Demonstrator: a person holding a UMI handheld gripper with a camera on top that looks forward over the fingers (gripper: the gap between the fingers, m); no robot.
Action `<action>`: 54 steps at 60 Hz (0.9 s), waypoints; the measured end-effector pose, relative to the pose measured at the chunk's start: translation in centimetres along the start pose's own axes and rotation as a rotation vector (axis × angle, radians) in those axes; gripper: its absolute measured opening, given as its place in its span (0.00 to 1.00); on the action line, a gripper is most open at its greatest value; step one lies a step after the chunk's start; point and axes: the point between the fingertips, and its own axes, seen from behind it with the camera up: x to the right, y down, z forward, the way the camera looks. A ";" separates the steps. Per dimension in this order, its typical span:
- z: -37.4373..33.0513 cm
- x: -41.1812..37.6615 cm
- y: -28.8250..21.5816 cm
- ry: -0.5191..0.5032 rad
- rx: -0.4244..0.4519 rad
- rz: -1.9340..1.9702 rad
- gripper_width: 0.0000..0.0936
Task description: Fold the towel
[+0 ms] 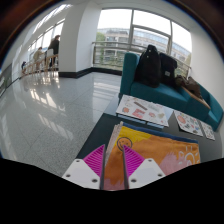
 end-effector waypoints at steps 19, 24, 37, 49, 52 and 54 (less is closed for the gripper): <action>-1.0 1.0 -1.3 -0.045 -0.003 0.078 0.02; -3.8 2.9 -3.9 -0.054 0.075 0.104 0.02; -9.6 14.5 -6.7 0.006 0.165 0.169 0.03; -7.6 26.8 -0.5 0.138 0.080 0.257 0.03; -6.7 28.8 1.7 0.157 0.042 0.277 0.15; -5.9 30.2 3.0 0.178 0.015 0.285 0.31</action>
